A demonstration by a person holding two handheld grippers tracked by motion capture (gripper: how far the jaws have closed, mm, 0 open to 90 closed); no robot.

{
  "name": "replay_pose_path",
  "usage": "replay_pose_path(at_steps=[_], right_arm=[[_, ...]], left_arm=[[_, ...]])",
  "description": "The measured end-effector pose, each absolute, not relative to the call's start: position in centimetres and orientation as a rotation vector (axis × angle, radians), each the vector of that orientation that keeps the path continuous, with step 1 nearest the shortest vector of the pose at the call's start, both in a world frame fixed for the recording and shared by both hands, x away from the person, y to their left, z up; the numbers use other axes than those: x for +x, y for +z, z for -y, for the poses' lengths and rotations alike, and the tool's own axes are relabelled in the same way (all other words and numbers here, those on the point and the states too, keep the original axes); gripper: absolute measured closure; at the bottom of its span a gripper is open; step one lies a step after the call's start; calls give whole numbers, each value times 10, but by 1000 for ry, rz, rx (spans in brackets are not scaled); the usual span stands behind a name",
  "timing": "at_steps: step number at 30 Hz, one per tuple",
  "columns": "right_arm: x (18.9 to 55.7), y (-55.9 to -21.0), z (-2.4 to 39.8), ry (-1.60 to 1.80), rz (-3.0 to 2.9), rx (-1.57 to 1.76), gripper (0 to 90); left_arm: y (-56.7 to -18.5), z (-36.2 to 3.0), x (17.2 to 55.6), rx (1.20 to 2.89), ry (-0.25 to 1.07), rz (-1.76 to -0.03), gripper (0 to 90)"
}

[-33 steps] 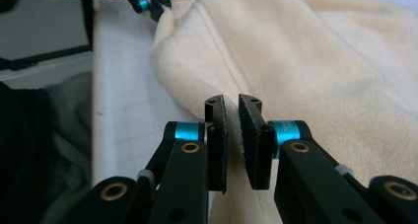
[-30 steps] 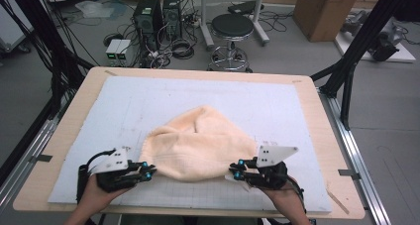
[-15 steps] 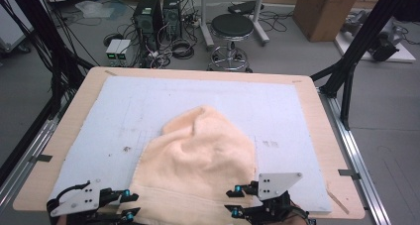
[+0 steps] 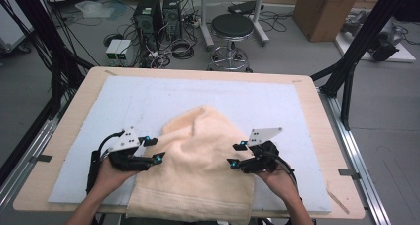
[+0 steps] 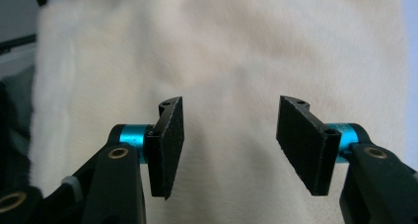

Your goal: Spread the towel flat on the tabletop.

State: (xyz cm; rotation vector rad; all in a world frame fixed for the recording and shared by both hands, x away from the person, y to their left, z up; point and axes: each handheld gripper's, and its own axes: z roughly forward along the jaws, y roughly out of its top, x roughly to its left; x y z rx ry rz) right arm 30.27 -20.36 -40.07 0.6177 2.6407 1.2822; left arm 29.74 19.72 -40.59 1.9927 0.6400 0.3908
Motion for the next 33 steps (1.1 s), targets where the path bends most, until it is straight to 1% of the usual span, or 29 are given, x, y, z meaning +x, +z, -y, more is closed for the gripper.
replay_pose_path(at_steps=[1,3,4,5,6,7,8,11,14,15,16,21,22,23,24,25,26,27,29,30,31,33], right_arm=[[306,-405,203,1282,-2661,621,459],[310,-413,202,1267,-2694,626,553],[311,-417,204,1283,-2719,629,691],[311,-417,204,1283,-2719,629,691],[310,-417,204,1301,-2726,615,747],[310,-417,204,1301,-2726,615,747],[308,-415,205,1308,-2726,611,762],[293,-402,206,1347,-2696,537,769],[276,-393,206,1357,-2691,484,769],[276,-393,206,1357,-2691,484,769],[263,-388,205,1388,-2687,453,769],[232,-386,197,1445,-2722,366,773],[226,-387,195,1434,-2747,342,760],[220,-387,192,1444,-2767,304,727],[220,-387,192,1444,-2767,304,727],[218,-387,190,1446,-2775,291,679],[216,-381,189,1436,-2776,280,623],[216,-381,189,1436,-2776,280,623],[222,-373,193,1434,-2730,305,578],[228,-370,195,1443,-2711,339,562],[242,-365,200,1446,-2660,383,547],[247,-364,201,1440,-2636,403,545]], left_arm=[[-408,-196,303,1996,371,-663,395],[-413,-194,313,2030,349,-703,393],[-416,-193,317,2046,319,-730,522],[-418,-193,319,2068,301,-731,522],[-420,-195,319,2097,279,-735,736],[-420,-195,319,2097,279,-735,789],[-419,-197,316,2083,278,-728,789],[-409,-204,301,2033,285,-697,836],[-401,-214,281,2015,290,-660,840],[-399,-218,273,2017,294,-644,840],[-399,-220,265,1997,289,-639,841],[-402,-238,228,2001,231,-618,841],[-404,-241,221,2004,222,-615,840],[-406,-244,212,2012,206,-607,838],[-407,-246,208,2013,203,-604,838],[-407,-248,204,2007,195,-594,832],[-404,-249,201,1994,187,-589,716],[-402,-250,201,1981,178,-586,716],[-391,-249,206,1943,158,-561,607],[-386,-247,210,1935,174,-553,563],[-382,-243,215,1927,197,-546,535],[-376,-236,228,1922,225,-539,524]])
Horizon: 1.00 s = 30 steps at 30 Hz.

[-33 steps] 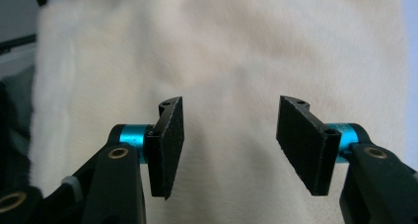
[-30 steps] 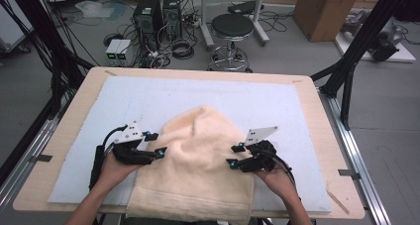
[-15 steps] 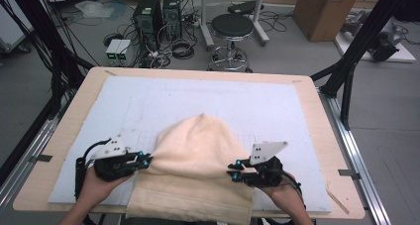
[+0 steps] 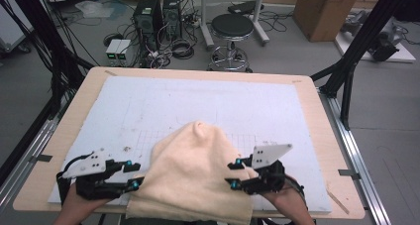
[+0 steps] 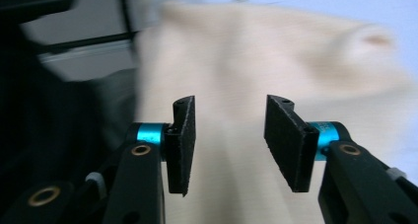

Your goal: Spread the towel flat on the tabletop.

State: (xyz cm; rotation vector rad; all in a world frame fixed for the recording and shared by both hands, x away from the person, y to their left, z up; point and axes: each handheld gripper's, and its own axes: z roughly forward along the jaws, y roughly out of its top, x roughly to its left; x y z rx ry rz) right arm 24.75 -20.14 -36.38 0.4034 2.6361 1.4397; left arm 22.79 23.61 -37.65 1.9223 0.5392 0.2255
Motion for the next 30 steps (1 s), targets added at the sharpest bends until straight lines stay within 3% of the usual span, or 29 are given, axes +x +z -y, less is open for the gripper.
replay_pose_path(at_steps=[9,12,18,19,20,21,22,23,24,30], right_arm=[[325,-388,209,1332,-2561,707,493],[340,-399,208,1359,-2596,757,483],[353,-418,197,1337,-2707,810,476],[354,-422,195,1329,-2732,818,518],[355,-427,193,1336,-2772,785,679],[355,-427,193,1336,-2772,785,679],[354,-428,193,1346,-2789,783,782],[354,-428,193,1346,-2789,783,782],[354,-423,198,1346,-2760,763,821],[356,-389,223,1365,-2627,787,837]], left_arm=[[-396,-196,307,1979,392,-648,504],[-411,-194,330,1997,316,-717,550],[-434,-188,347,2092,183,-782,522],[-435,-187,347,2101,170,-775,543],[-436,-185,347,2113,169,-763,658],[-436,-184,346,2125,176,-757,658],[-437,-182,346,2137,185,-750,812],[-436,-181,345,2151,195,-746,812],[-436,-181,345,2139,204,-753,890],[-416,-202,349,1954,276,-842,896]])
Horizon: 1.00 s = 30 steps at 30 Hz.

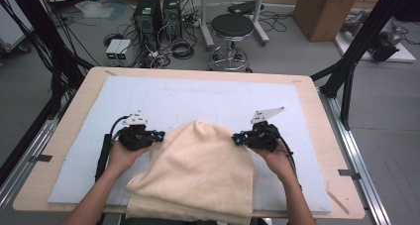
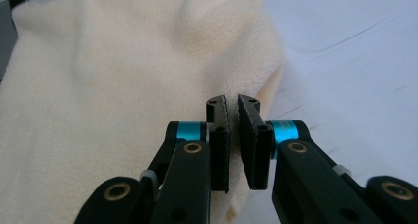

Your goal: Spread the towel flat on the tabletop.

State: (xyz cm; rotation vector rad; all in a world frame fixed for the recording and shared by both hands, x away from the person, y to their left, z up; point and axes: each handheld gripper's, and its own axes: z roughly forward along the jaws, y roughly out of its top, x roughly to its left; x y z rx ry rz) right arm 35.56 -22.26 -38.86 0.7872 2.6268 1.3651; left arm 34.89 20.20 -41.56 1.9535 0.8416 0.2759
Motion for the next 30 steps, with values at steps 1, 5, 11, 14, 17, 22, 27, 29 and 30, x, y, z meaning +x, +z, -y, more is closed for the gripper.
replay_pose_path(at_steps=[1,5,11,14,17,22,27,29,30], right_arm=[[356,-383,224,1363,-2616,787,837],[355,-352,229,1341,-2549,732,837],[347,-328,228,1338,-2521,684,836],[328,-340,221,1292,-2594,627,836],[317,-352,217,1295,-2643,608,836],[290,-377,204,1317,-2740,527,816],[297,-377,214,1327,-2675,611,610],[306,-379,222,1359,-2647,692,520],[312,-382,224,1361,-2641,724,485]], left_arm=[[-412,-205,349,1934,284,-847,897],[-389,-215,351,1862,316,-846,897],[-362,-221,343,1834,326,-800,899],[-367,-223,329,1880,301,-768,898],[-378,-221,322,1929,280,-738,897],[-388,-207,336,1936,252,-744,701],[-400,-184,367,1976,276,-795,577],[-407,-178,381,1985,251,-841,521],[-410,-176,387,1988,251,-862,520]])
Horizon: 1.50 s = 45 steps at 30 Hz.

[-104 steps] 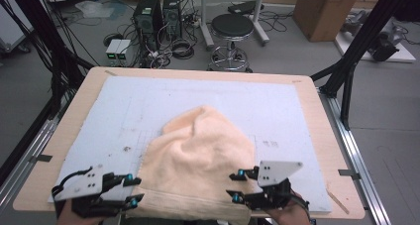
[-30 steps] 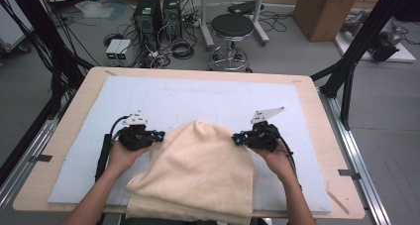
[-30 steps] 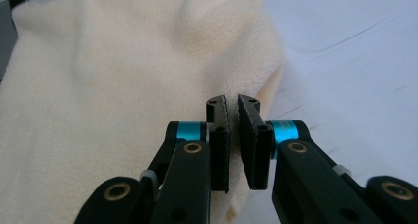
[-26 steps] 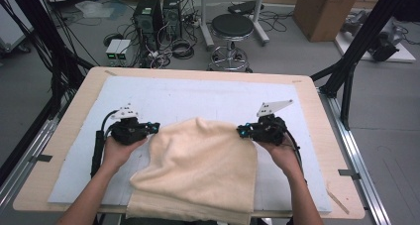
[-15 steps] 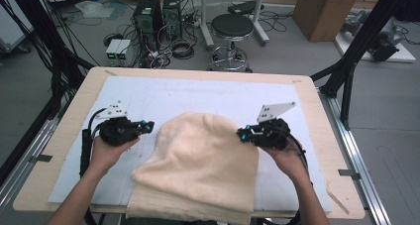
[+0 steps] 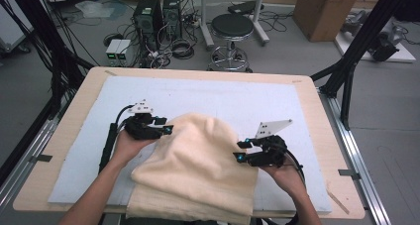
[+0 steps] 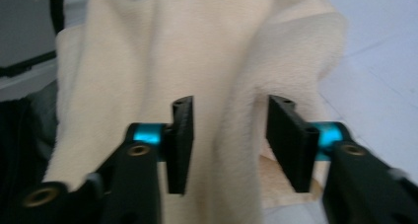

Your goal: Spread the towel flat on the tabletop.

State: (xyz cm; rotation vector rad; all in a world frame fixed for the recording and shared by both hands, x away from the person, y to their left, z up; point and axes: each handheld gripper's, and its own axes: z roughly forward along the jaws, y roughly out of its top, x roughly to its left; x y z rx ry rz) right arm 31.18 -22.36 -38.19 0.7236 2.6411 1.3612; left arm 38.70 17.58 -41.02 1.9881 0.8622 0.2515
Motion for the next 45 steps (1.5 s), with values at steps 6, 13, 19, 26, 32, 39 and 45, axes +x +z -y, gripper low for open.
replay_pose_path(at_steps=[6,13,19,26,32,39,45], right_arm=[[338,-396,229,1400,-2647,851,461],[354,-407,227,1434,-2727,854,791],[356,-363,231,1414,-2556,803,828],[342,-313,214,1441,-2514,620,824],[295,-345,197,1383,-2674,513,821],[240,-397,184,1314,-2847,441,809],[241,-380,199,1427,-2753,455,583]], left_arm=[[-426,-175,406,1962,216,-929,465],[-427,-176,403,2028,144,-883,833],[-393,-201,388,1934,245,-884,846],[-341,-231,350,1877,319,-796,845],[-379,-248,276,2022,271,-728,841],[-424,-255,222,2038,152,-730,836],[-399,-256,232,1966,167,-682,554]])
